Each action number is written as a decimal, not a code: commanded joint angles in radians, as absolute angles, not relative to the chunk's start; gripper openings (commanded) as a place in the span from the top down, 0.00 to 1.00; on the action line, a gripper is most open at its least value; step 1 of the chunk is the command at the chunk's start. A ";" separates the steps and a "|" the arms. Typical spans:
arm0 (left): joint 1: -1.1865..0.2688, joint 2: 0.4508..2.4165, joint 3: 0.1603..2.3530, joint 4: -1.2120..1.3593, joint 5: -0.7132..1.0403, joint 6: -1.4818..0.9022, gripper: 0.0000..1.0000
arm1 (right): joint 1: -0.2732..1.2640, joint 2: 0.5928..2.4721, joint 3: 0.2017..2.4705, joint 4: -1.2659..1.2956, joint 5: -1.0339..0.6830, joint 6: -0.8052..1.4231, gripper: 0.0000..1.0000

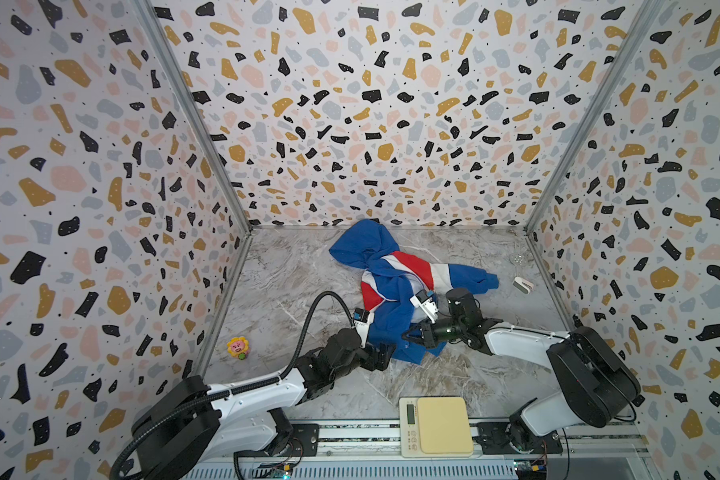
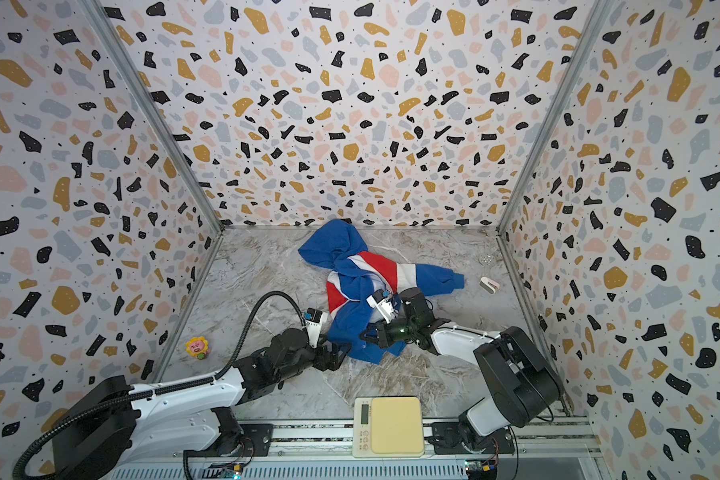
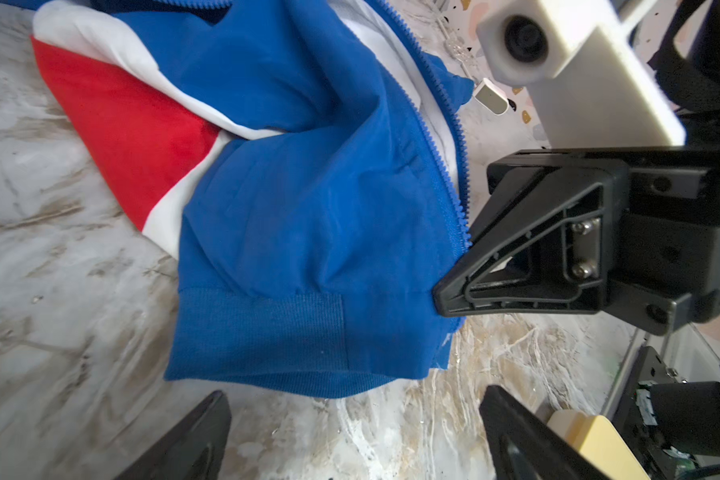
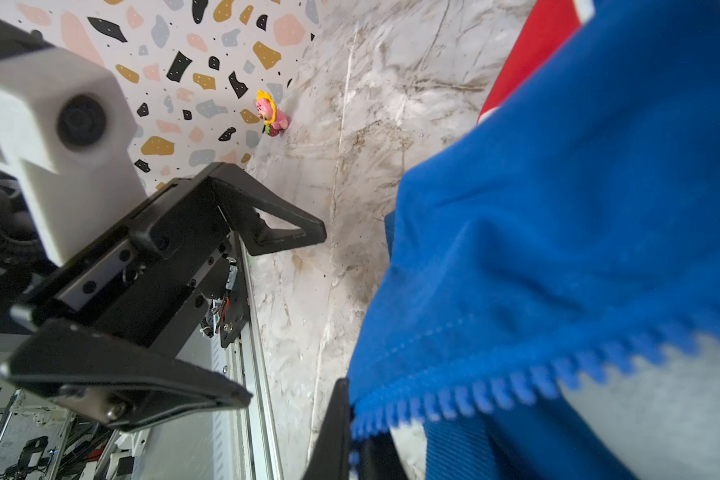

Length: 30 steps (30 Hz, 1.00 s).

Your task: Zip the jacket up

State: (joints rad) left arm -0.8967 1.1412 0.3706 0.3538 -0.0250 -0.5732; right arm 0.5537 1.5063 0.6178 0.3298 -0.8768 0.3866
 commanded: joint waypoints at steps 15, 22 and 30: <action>-0.852 1.284 0.337 0.631 0.130 -0.674 0.16 | 0.583 1.632 0.558 0.782 -0.939 0.747 1.00; -0.827 1.338 0.305 0.751 0.192 -0.741 0.34 | 0.597 1.672 0.565 0.850 -0.924 0.811 1.00; -0.819 1.346 0.299 0.774 0.201 -0.759 0.57 | 0.607 1.692 0.572 0.857 -0.916 0.821 1.00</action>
